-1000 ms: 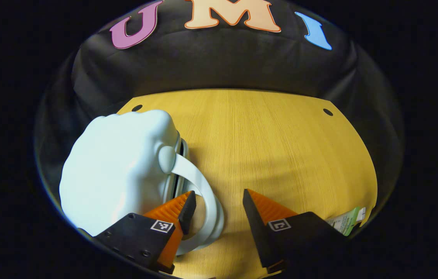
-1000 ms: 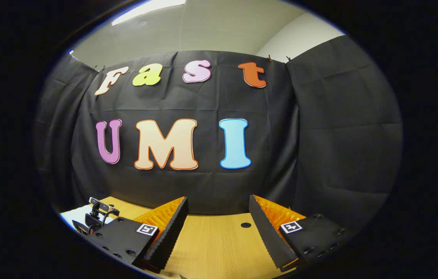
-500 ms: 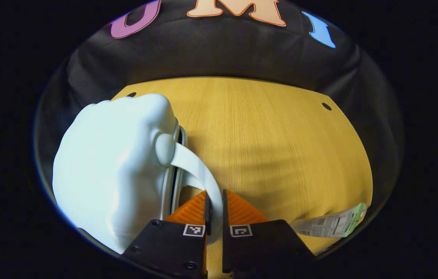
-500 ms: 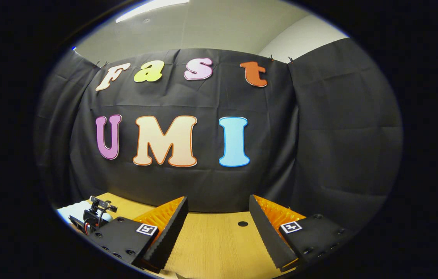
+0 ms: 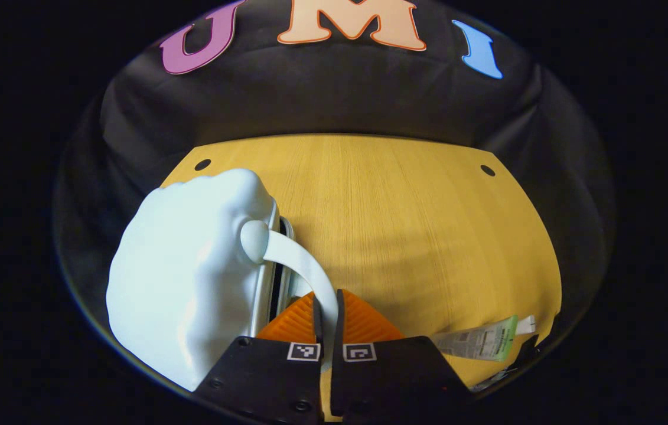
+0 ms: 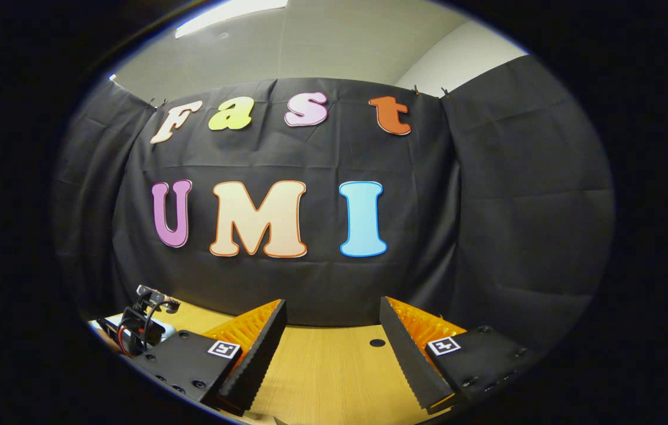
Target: First open the suitcase, pack the skin care products into it, and then close the suitcase.
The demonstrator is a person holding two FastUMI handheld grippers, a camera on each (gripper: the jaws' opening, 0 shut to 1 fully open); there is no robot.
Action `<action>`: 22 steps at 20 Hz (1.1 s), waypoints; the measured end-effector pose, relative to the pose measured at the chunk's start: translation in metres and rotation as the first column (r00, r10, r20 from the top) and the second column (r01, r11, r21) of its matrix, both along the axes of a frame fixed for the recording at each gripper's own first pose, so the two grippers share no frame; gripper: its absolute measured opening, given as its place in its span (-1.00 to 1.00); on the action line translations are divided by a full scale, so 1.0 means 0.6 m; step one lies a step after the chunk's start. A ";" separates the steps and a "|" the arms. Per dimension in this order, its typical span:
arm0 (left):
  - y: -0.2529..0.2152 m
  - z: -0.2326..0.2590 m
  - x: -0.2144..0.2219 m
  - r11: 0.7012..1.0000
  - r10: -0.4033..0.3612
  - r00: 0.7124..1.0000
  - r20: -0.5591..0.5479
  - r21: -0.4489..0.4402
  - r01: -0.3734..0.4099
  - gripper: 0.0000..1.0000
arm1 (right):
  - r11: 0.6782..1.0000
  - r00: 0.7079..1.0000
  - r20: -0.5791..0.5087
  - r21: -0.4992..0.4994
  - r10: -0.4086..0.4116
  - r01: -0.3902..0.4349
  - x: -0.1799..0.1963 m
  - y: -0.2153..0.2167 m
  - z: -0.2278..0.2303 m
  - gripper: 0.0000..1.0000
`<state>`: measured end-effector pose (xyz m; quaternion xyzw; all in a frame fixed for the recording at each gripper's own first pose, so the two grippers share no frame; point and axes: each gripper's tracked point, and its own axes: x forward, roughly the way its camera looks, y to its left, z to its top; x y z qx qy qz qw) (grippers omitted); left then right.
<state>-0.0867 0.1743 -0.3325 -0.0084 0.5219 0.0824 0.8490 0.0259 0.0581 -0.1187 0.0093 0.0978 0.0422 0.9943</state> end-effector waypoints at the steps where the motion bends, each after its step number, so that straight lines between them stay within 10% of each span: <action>1: 0.002 0.016 0.004 1.000 -0.006 1.000 0.012 0.004 0.006 -1.00 | 1.000 1.000 -0.001 0.006 0.005 -0.005 -0.001 0.004 0.000 0.97; 14: 0.163 0.252 0.017 0.994 -0.100 0.985 0.140 -0.029 0.106 -1.00 | 0.997 0.999 0.026 0.071 0.034 -0.036 -0.015 0.148 -0.013 0.97; 22: 0.390 0.324 0.021 0.997 -0.048 0.969 0.242 0.072 0.031 -1.00 | 0.995 0.998 0.019 0.090 0.052 -0.054 -0.011 0.243 -0.029 0.97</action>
